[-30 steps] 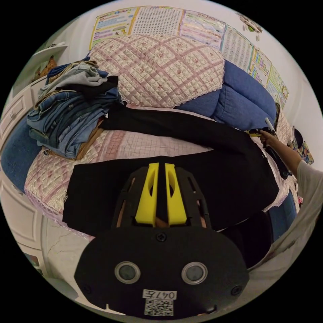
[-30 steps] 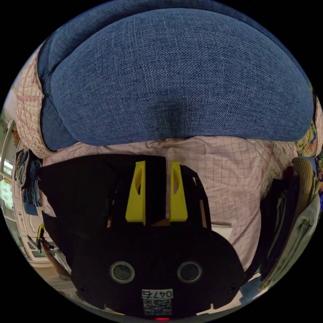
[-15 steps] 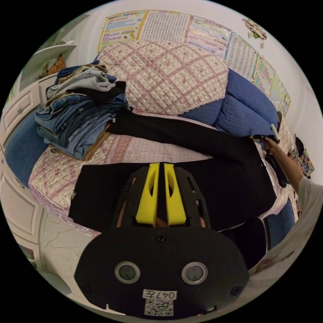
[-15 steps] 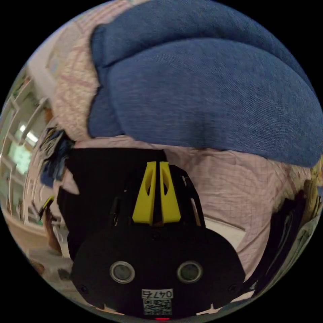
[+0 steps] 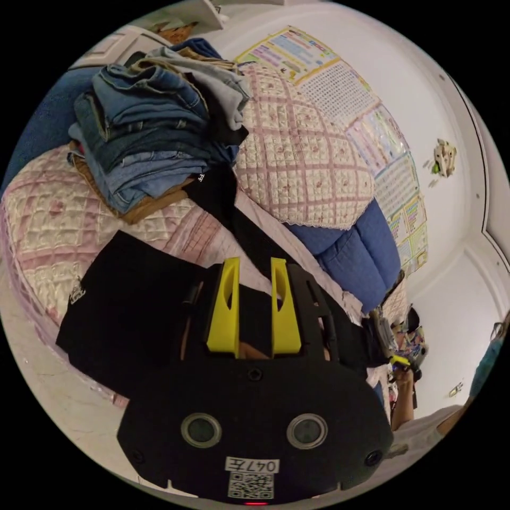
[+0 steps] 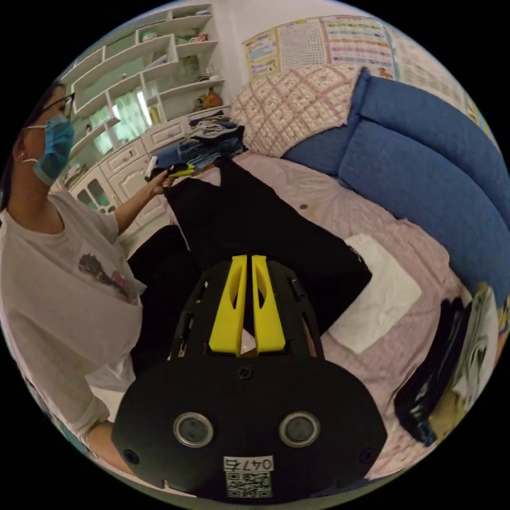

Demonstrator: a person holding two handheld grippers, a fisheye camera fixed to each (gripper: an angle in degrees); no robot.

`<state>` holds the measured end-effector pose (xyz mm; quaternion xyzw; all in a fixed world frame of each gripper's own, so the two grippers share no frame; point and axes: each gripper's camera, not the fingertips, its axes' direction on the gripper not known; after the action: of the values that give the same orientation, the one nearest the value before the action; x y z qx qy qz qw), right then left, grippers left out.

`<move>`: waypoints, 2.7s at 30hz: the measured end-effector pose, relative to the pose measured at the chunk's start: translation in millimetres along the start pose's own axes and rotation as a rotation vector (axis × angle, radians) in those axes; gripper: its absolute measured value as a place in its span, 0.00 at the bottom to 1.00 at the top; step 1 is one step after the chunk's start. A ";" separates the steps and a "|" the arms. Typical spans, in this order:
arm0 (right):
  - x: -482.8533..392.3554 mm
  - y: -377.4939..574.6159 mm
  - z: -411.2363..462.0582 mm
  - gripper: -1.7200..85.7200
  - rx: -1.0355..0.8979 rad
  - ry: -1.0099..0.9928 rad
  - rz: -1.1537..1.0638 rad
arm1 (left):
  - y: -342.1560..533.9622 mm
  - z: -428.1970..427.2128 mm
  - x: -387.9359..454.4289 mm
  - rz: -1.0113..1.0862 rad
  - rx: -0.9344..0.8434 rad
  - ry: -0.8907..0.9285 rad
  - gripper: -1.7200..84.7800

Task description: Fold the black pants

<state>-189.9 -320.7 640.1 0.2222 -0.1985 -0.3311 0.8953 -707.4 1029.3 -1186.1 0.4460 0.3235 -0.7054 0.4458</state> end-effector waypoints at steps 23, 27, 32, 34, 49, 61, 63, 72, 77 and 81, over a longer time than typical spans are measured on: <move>-17.6 102.2 -164.3 0.02 0.102 0.085 0.221 | -150.5 -83.8 13.7 -0.213 0.116 -0.057 0.01; -18.9 123.3 -185.1 0.02 0.046 0.138 0.232 | -109.9 -177.3 64.5 0.030 0.150 -0.105 0.01; -17.9 165.5 -193.9 0.02 -0.043 0.155 0.307 | -12.8 -263.7 42.0 -0.052 0.065 -0.266 0.01; -17.0 174.5 -198.2 0.02 -0.030 0.133 0.334 | 2.2 -265.7 25.7 -0.087 0.007 -0.271 0.01; -29.0 175.8 -254.6 0.02 -0.002 0.214 0.462 | 20.1 -346.6 0.2 -0.203 0.020 -0.303 0.01; -40.7 147.4 -279.8 0.02 0.022 0.224 0.417 | 35.1 -391.6 -22.1 -0.203 0.008 -0.236 0.01; -44.4 138.1 -279.7 0.02 -0.010 0.237 0.406 | 33.8 -398.7 -22.3 -0.179 0.016 -0.228 0.01; -56.9 68.9 -270.3 0.02 -0.060 0.271 0.396 | 7.3 -412.2 -19.0 -0.055 0.022 -0.280 0.01; -58.3 18.0 -252.3 0.02 -0.069 0.329 0.422 | 29.4 -412.8 -45.2 -0.126 -0.015 -0.298 0.01; -58.1 -16.9 -250.0 0.02 -0.099 0.315 0.412 | 33.9 -418.1 -55.2 -0.131 -0.010 -0.278 0.01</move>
<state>-113.5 -226.0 413.5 0.1818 -0.0810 -0.1126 0.9735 -522.5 1391.9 -1301.6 0.3198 0.2906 -0.7862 0.4417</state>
